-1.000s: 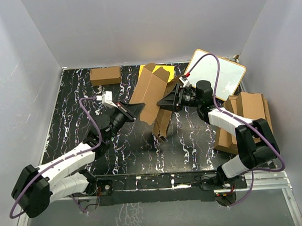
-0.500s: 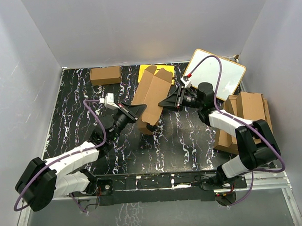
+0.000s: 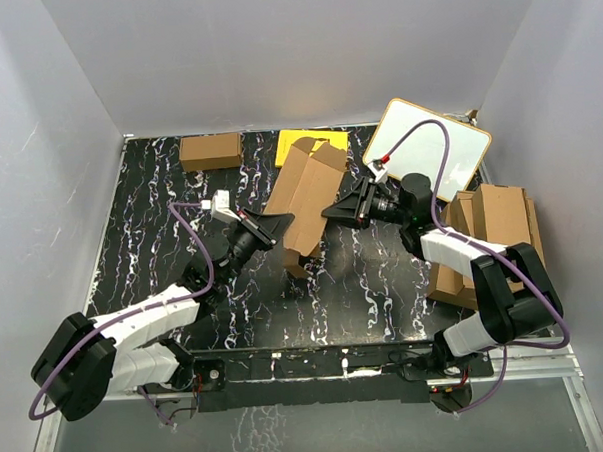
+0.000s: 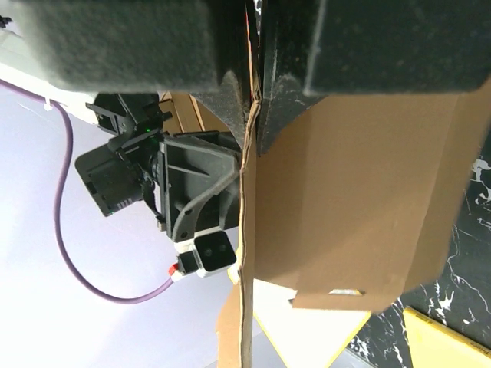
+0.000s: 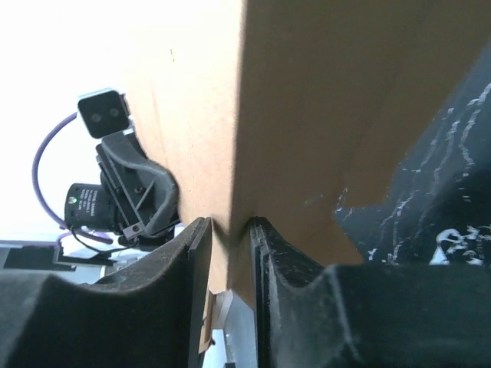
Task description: Fold the paper box
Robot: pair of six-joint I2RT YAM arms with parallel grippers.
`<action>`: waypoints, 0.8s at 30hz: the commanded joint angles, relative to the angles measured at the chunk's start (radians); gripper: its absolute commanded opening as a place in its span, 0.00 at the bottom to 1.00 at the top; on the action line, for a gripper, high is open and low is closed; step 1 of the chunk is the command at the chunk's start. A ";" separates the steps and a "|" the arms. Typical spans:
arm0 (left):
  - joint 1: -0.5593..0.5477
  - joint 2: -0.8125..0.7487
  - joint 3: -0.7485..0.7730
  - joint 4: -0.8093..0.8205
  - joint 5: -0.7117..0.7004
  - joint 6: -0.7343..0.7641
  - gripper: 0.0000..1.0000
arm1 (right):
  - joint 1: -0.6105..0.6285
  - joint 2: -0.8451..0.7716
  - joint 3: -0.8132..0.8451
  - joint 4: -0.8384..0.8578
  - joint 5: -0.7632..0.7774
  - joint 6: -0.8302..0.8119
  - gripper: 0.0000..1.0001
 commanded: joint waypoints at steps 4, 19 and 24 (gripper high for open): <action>-0.006 -0.016 -0.026 0.043 0.137 0.029 0.00 | -0.082 -0.027 -0.012 0.047 0.052 -0.021 0.35; -0.004 0.000 -0.019 0.077 0.226 0.022 0.00 | -0.097 0.003 0.006 -0.045 0.089 -0.054 0.42; -0.004 0.001 -0.017 0.089 0.238 0.016 0.00 | -0.096 0.029 0.023 -0.078 0.096 -0.067 0.44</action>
